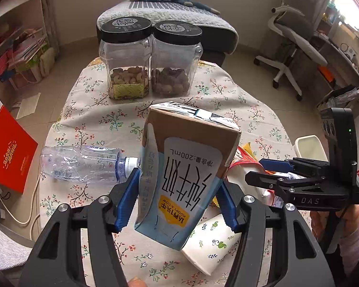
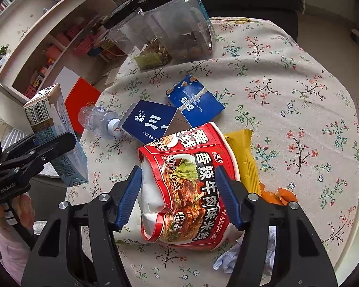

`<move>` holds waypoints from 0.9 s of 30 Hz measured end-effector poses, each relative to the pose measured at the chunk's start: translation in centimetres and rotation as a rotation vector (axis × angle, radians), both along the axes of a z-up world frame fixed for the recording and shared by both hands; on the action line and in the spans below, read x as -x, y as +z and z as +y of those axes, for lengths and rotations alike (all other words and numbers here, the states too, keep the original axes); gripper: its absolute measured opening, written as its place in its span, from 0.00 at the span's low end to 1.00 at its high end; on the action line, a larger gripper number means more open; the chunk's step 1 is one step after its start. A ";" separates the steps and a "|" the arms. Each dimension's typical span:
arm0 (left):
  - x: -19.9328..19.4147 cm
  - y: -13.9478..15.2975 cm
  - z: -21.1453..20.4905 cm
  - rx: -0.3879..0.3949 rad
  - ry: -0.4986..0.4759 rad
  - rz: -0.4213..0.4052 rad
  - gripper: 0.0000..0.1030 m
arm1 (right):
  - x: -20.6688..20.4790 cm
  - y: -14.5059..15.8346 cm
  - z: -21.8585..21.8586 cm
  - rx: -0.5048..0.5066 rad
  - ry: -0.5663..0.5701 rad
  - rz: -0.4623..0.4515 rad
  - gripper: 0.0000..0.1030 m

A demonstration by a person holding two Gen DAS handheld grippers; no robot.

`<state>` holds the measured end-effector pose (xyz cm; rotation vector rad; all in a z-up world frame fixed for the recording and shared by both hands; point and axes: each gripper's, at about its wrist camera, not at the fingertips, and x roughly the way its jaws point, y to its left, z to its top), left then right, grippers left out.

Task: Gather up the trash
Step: 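Grasp the milk carton with the left tool while the right tool grasps the red noodle bag, then carry the red noodle bag over the white bin and open the right tool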

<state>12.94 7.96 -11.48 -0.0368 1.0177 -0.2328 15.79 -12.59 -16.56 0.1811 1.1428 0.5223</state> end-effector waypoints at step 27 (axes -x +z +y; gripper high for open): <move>0.7 3.3 -1.5 0.057 0.071 -0.185 0.58 | 1.7 7.2 -2.8 -0.005 -0.079 -0.269 0.27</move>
